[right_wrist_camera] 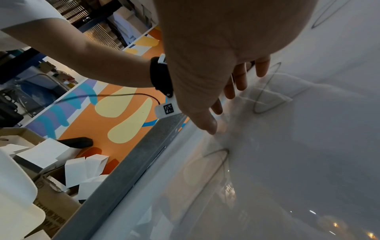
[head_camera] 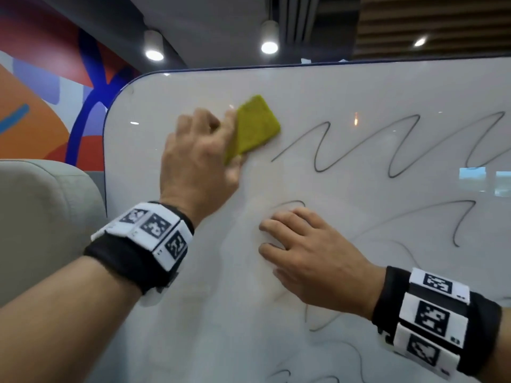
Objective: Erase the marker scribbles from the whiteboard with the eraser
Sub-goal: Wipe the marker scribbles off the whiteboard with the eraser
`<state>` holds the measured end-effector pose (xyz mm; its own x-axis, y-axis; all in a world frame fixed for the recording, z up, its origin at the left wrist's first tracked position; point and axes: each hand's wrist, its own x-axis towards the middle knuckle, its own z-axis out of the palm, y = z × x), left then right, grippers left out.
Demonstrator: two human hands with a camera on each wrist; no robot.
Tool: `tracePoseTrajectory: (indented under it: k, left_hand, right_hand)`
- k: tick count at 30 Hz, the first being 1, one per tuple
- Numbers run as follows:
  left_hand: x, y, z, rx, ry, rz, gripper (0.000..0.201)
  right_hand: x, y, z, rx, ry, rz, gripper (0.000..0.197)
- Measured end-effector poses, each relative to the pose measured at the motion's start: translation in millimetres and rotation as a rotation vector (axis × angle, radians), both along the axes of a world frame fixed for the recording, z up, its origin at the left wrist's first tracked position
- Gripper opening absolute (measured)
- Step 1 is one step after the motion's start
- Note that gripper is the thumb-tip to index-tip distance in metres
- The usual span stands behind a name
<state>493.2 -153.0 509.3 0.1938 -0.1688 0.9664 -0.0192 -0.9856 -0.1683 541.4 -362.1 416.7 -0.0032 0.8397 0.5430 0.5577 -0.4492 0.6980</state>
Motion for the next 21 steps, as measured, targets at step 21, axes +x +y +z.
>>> tracePoseTrajectory:
  k: [21]
  left_hand:
    - [-5, 11, -7, 0.049, 0.150, -0.271, 0.094]
  right_hand:
    - [11, 16, 85, 0.275, -0.118, 0.104, 0.024]
